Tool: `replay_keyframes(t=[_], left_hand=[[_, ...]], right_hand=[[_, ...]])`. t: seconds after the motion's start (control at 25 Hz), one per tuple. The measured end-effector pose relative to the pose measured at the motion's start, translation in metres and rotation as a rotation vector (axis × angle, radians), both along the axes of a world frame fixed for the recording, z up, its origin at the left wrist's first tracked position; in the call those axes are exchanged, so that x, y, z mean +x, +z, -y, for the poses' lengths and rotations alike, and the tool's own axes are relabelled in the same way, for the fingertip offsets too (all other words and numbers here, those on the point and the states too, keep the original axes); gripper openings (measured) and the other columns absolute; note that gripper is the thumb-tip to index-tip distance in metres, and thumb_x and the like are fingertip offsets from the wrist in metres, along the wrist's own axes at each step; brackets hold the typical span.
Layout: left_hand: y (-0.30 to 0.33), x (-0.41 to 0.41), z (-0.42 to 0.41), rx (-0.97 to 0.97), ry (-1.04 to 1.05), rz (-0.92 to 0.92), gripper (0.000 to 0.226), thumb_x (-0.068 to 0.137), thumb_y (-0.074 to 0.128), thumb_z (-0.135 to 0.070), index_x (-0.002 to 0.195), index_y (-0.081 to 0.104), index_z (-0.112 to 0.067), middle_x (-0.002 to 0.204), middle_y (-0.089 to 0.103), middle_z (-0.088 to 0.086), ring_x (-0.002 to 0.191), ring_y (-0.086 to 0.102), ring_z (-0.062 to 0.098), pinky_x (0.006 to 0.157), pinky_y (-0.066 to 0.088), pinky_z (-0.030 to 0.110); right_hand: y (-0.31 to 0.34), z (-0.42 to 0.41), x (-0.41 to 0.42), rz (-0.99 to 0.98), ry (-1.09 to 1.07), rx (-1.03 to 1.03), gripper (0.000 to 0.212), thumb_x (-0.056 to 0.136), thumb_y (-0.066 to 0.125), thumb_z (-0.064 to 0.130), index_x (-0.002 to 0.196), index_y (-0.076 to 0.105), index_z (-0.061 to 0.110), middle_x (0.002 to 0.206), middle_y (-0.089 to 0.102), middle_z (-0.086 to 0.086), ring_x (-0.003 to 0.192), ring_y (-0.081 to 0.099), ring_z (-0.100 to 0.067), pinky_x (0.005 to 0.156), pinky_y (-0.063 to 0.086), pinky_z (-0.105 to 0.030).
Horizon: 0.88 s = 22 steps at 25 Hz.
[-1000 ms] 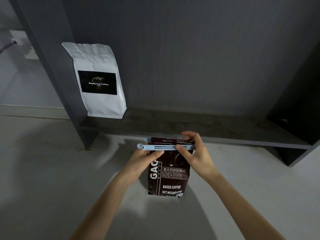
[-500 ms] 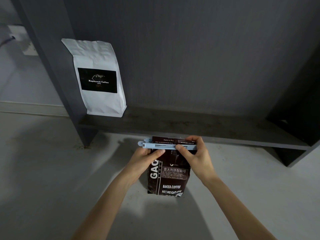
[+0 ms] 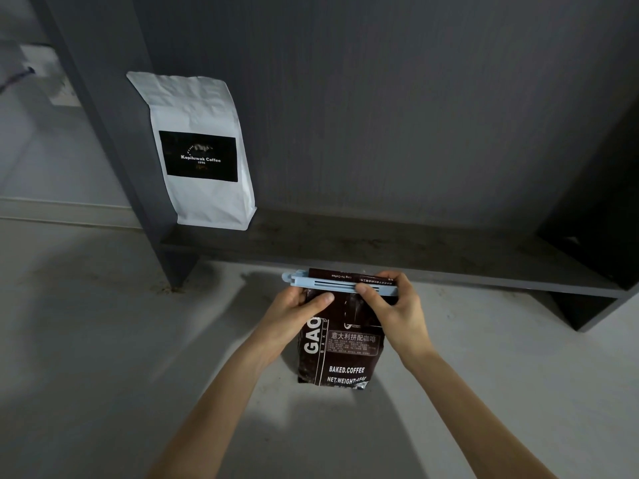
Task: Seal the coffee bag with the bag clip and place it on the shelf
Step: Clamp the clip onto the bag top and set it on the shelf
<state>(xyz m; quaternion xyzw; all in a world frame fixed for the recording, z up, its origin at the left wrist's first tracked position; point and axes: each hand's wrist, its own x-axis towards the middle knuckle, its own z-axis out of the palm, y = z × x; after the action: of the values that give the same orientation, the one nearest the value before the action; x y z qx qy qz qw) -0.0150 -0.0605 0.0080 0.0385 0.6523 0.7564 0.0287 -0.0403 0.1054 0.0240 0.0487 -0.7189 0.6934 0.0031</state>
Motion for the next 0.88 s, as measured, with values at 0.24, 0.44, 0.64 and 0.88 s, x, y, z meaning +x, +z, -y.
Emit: replay_keyframes(t=[0.24, 0.44, 0.64, 0.88], left_hand=[[0.000, 0.000, 0.000, 0.160, -0.027, 0.040, 0.030, 0.070, 0.063, -0.032, 0.099, 0.064, -0.024, 0.094, 0.074, -0.006, 0.096, 0.066, 0.013, 0.071, 0.053, 0.015], [0.000, -0.001, 0.003, 0.257, 0.018, 0.039, 0.029, 0.073, 0.058, -0.028, 0.098, 0.064, -0.013, 0.091, 0.073, 0.000, 0.093, 0.066, 0.015, 0.076, 0.054, 0.018], [-0.003, 0.000, 0.008, 0.138, 0.040, 0.000, 0.026, 0.072, 0.060, -0.035, 0.089, 0.069, -0.018, 0.090, 0.075, -0.002, 0.095, 0.066, 0.017, 0.080, 0.052, 0.020], [-0.002, 0.001, 0.007, 0.069, 0.031, -0.052, 0.025, 0.070, 0.062, -0.039, 0.089, 0.069, -0.023, 0.088, 0.075, -0.007, 0.089, 0.067, 0.011, 0.072, 0.052, 0.013]], right_hand=[[-0.001, -0.001, 0.002, -0.029, 0.001, 0.012, 0.021, 0.074, 0.069, 0.022, 0.080, 0.049, 0.025, 0.077, 0.063, -0.001, 0.060, 0.065, -0.006, 0.050, 0.053, -0.019], [-0.004, -0.002, 0.003, -0.035, -0.007, 0.022, 0.020, 0.073, 0.068, 0.023, 0.077, 0.049, 0.028, 0.077, 0.063, -0.001, 0.070, 0.065, -0.017, 0.055, 0.055, -0.025], [0.020, -0.017, -0.003, -0.280, 0.104, 0.502, 0.017, 0.074, 0.068, 0.028, 0.080, 0.052, 0.025, 0.080, 0.059, 0.008, 0.076, 0.056, -0.007, 0.060, 0.044, -0.010], [0.053, 0.012, -0.009, -0.467, 0.432, 0.894, 0.031, 0.079, 0.059, 0.036, 0.105, 0.053, 0.021, 0.103, 0.065, 0.001, 0.092, 0.060, -0.018, 0.074, 0.048, -0.033]])
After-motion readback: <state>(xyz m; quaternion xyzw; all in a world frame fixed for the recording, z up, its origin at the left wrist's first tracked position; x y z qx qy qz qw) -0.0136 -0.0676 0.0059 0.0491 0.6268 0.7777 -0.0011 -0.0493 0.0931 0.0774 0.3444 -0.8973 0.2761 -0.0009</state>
